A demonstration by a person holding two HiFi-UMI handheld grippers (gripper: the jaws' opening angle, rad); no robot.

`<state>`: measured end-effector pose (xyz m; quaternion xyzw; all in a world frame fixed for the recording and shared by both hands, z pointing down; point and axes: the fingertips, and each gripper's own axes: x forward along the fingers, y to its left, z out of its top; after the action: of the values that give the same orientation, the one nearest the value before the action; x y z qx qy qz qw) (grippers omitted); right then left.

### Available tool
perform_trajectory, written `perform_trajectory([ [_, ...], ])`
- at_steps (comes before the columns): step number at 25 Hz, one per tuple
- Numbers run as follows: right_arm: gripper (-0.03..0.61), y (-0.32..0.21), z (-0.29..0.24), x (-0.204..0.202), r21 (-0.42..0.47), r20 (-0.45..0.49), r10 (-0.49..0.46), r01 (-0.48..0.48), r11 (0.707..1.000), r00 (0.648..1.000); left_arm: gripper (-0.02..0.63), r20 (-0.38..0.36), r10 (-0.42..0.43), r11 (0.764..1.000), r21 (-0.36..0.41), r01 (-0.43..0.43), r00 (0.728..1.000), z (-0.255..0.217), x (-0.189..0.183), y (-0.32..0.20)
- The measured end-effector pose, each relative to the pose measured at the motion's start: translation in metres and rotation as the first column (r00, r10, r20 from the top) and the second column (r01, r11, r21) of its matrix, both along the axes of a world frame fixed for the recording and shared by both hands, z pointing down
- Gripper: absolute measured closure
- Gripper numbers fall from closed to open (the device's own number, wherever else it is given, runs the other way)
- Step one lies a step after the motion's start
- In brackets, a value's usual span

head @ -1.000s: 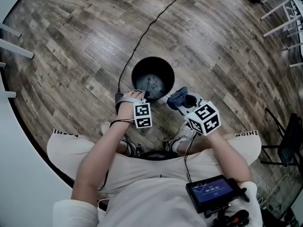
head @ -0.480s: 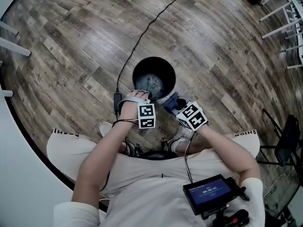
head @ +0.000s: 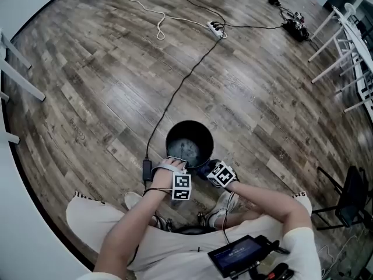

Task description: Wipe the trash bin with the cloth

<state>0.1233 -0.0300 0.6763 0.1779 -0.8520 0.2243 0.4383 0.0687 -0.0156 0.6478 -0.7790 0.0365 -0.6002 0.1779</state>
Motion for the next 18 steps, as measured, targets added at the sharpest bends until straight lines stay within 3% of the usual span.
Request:
perform_trajectory([
  [6, 0.482, -0.006, 0.060, 0.002, -0.013, -0.052, -0.059, 0.059, 0.998, 0.997, 0.546, -0.011, 0.013, 1.000, -0.007, -0.013, 1.000, 0.002, 0.001, -0.003],
  [15, 0.482, -0.009, 0.164, 0.010, -0.039, -0.175, -0.053, 0.047, 0.998, 0.983, 0.546, -0.020, 0.026, 1.000, -0.005, -0.026, 0.999, 0.001, 0.002, -0.003],
  [18, 0.482, -0.012, 0.182, 0.017, -0.004, -0.190, -0.008, 0.008, 1.000, 0.982, 0.546, -0.030, 0.025, 1.000, -0.004, -0.026, 0.999, 0.002, 0.005, -0.003],
])
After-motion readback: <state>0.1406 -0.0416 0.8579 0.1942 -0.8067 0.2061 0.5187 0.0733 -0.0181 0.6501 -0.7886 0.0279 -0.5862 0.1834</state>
